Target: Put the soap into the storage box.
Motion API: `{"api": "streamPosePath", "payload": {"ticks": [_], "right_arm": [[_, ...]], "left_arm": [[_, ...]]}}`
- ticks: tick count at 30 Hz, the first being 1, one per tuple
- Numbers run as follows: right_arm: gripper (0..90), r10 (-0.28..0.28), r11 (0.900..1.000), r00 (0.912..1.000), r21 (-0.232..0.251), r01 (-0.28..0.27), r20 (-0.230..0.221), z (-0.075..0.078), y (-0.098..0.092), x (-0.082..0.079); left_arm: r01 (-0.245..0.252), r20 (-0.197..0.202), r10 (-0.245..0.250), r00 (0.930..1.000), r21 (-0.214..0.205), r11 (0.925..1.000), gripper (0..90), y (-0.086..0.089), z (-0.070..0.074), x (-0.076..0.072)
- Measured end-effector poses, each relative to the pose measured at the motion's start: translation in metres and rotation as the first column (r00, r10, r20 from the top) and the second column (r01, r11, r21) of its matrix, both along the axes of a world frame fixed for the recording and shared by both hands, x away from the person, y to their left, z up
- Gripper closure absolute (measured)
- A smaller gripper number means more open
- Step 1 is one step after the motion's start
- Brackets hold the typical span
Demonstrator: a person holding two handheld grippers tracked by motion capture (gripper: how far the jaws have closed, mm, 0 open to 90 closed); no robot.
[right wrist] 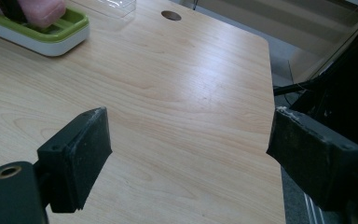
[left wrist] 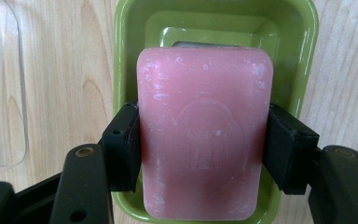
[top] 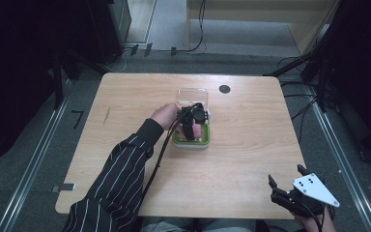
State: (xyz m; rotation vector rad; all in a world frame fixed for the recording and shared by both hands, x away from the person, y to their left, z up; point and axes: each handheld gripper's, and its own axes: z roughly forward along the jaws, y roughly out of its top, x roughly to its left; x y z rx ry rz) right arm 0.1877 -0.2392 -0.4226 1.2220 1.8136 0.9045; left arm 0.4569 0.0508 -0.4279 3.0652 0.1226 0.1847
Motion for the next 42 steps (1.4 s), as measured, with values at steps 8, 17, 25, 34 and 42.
{"api": "streamPosePath", "payload": {"ticks": [8,17,25,34,42], "right_arm": [[13.5,0.001,1.0,1.0,0.001,-0.001,0.001,0.0,0.0,0.0],[13.5,0.001,1.0,1.0,0.002,-0.001,0.0,0.0,0.0,0.0],[13.5,0.0,1.0,1.0,0.002,0.0,0.0,0.0,0.0,0.0],[13.5,0.002,1.0,1.0,0.005,-0.002,-0.001,0.0,0.001,0.001],[13.5,0.008,1.0,0.9999,0.005,-0.008,0.008,0.0,0.001,0.002]], "left_arm": [[0.002,0.0,-0.002,1.0,0.008,1.0,38.1,-0.002,-0.004,0.0],[-0.004,0.004,0.004,1.0,0.01,0.9999,37.9,-0.003,-0.007,0.001],[-0.022,-0.017,0.022,0.9996,-0.003,0.9998,37.8,-0.002,-0.009,0.003],[-0.04,-0.017,0.04,0.9991,-0.014,0.9991,36.0,0.001,-0.004,0.002],[-0.107,-0.011,0.107,0.9942,0.004,0.9943,24.0,0.007,0.004,0.001]]}}
